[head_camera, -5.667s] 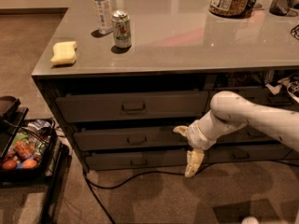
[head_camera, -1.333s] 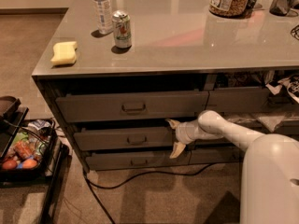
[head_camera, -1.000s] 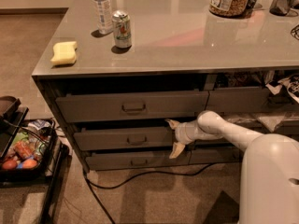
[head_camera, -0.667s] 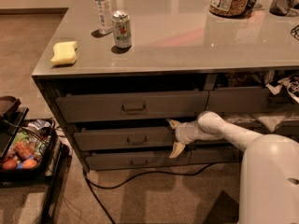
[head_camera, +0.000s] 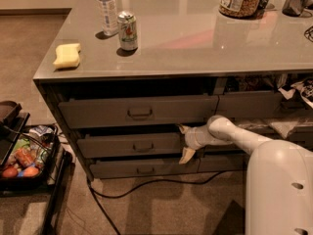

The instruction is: Open middle drawer

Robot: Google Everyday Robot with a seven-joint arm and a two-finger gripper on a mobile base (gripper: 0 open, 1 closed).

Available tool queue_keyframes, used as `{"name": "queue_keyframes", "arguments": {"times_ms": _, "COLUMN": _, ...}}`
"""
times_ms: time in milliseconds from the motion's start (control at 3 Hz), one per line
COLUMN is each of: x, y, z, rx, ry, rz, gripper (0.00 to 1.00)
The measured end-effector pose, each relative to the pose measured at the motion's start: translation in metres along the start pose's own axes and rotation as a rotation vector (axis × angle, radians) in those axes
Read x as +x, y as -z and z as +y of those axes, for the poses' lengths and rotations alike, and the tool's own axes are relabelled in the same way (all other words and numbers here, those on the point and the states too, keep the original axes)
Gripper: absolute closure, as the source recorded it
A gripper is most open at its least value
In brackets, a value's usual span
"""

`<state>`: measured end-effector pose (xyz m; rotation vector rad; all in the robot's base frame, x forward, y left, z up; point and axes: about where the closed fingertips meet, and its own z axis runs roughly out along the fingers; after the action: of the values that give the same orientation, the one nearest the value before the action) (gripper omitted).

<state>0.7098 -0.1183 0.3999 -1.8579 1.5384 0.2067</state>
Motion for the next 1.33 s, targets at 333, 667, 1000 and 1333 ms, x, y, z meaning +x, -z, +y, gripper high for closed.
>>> {"name": "queue_keyframes", "arguments": {"times_ms": 333, "x": 0.0, "y": 0.0, "z": 0.0, "rx": 0.0, "ry": 0.0, "rz": 0.0, "gripper": 0.03}}
{"name": "queue_keyframes", "arguments": {"times_ms": 667, "x": -0.0001, "y": -0.0001, "z": 0.0001, "rx": 0.0, "ry": 0.0, "rz": 0.0, "gripper": 0.21}}
{"name": "queue_keyframes", "arguments": {"times_ms": 1000, "x": -0.0001, "y": -0.0001, "z": 0.0001, "rx": 0.0, "ry": 0.0, "rz": 0.0, "gripper": 0.44}}
{"name": "queue_keyframes", "arguments": {"times_ms": 1333, "x": -0.0001, "y": -0.0002, "z": 0.0001, "rx": 0.0, "ry": 0.0, "rz": 0.0, "gripper": 0.56}}
